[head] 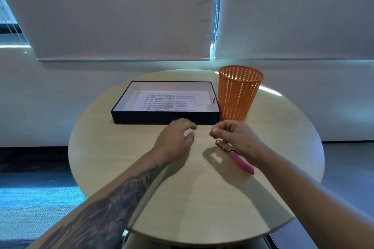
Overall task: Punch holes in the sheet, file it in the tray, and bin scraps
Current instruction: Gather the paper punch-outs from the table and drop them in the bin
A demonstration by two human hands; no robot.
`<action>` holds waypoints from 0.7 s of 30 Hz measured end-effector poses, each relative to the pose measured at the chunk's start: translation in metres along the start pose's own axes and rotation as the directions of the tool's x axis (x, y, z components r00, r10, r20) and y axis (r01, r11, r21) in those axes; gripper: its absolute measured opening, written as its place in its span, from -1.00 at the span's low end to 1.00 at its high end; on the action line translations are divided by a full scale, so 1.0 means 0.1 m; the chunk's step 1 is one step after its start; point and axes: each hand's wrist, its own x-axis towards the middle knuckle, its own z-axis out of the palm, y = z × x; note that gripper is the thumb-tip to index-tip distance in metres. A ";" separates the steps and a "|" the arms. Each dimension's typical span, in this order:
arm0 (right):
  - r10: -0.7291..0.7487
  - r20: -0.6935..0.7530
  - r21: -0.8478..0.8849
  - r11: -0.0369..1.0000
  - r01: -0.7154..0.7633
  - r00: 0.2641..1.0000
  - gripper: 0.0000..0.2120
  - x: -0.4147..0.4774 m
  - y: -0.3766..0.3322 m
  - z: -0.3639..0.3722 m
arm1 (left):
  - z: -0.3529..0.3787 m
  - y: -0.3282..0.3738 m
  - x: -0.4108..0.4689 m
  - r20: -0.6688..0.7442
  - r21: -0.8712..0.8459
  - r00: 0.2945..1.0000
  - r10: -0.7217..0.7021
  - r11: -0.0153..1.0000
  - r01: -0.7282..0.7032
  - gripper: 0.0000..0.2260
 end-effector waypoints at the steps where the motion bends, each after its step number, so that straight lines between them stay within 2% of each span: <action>1: -0.027 -0.021 -0.028 0.999 0.026 0.999 -0.90 0.05 -0.04 -0.07 | -0.05 0.07 0.11 -0.006 0.001 0.999 0.037 0.999 -0.037 -0.79; 7: -0.226 -0.156 -0.223 0.956 0.188 0.962 -0.92 0.48 -0.47 -0.56 | -0.32 0.49 0.84 -0.062 0.042 0.986 0.153 0.988 -0.150 -0.77; 11: -0.323 -0.261 -0.316 0.919 0.235 0.910 -0.85 0.88 -0.70 -0.87 | -0.40 0.73 1.30 -0.077 0.077 0.977 0.198 0.978 -0.192 -0.76; 14: -0.328 -0.274 -0.364 0.906 0.218 0.904 -0.91 1.06 -0.82 -1.03 | -0.40 0.87 1.52 -0.039 0.084 0.982 0.187 0.979 -0.183 -0.72; 17: -0.287 -0.267 -0.419 0.894 0.157 0.920 -0.86 1.19 -0.81 -1.11 | -0.36 0.95 1.64 0.029 0.114 0.988 0.148 0.982 -0.151 -0.69; 21: -0.239 -0.250 -0.506 0.858 0.084 0.938 -0.85 1.30 -0.77 -1.12 | -0.31 0.92 1.68 0.046 0.114 0.987 0.156 0.980 -0.160 -0.80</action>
